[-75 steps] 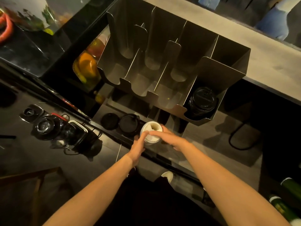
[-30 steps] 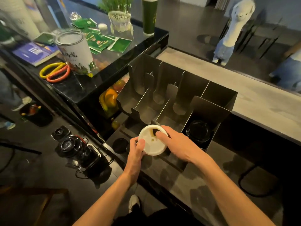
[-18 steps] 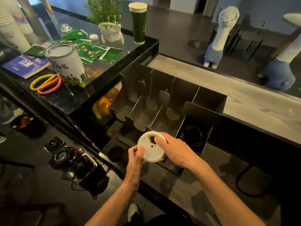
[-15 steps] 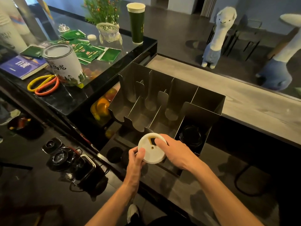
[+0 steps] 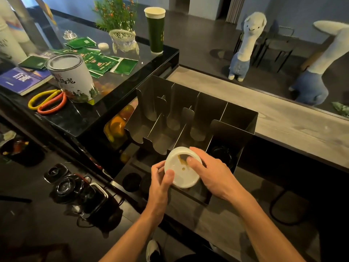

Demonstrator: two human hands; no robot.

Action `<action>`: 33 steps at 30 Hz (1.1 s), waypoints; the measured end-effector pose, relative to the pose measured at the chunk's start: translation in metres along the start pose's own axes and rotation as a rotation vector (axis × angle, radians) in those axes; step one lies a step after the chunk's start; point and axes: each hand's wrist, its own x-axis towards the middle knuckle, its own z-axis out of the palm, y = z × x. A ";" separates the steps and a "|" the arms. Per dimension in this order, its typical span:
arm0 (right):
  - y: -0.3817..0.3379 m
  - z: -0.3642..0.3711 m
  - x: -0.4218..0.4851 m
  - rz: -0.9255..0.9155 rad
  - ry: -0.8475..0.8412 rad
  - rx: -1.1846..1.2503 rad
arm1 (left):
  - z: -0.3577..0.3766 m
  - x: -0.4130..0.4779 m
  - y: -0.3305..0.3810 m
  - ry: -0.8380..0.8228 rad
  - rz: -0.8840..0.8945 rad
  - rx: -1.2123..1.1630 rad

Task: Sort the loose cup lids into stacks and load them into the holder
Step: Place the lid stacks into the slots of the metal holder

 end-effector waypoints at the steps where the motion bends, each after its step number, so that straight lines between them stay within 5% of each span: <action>1: 0.000 -0.003 0.001 -0.003 0.016 0.003 | 0.002 0.001 0.004 -0.007 0.006 0.001; 15: 0.002 -0.029 0.045 0.022 0.177 -0.166 | 0.043 0.030 0.035 0.001 -0.058 0.020; 23: 0.011 -0.020 0.076 0.014 0.165 -0.447 | 0.044 0.051 0.016 0.219 -0.167 0.153; 33: 0.027 -0.002 0.091 -0.137 0.521 -0.636 | 0.048 0.067 0.012 0.285 -0.141 0.157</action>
